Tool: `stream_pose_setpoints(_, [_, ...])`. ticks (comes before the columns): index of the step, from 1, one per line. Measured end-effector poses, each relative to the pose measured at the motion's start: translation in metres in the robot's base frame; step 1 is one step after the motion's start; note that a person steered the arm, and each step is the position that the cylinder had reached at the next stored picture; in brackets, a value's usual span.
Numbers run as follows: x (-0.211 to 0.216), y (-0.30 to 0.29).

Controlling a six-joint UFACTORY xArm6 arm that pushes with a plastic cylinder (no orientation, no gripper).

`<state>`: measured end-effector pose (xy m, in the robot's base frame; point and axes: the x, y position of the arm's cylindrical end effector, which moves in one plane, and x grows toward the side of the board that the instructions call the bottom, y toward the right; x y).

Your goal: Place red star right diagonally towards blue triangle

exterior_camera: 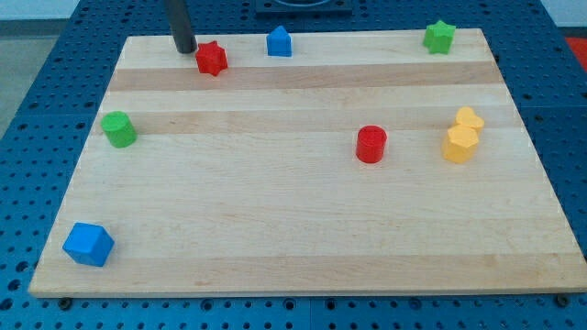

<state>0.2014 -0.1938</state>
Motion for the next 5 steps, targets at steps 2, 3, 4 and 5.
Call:
stream_pose_setpoints(2, [0.007, 0.047])
stream_pose_setpoints(3, [0.015, 0.053])
stream_pose_setpoints(4, [0.016, 0.032])
stream_pose_setpoints(5, [0.032, 0.021])
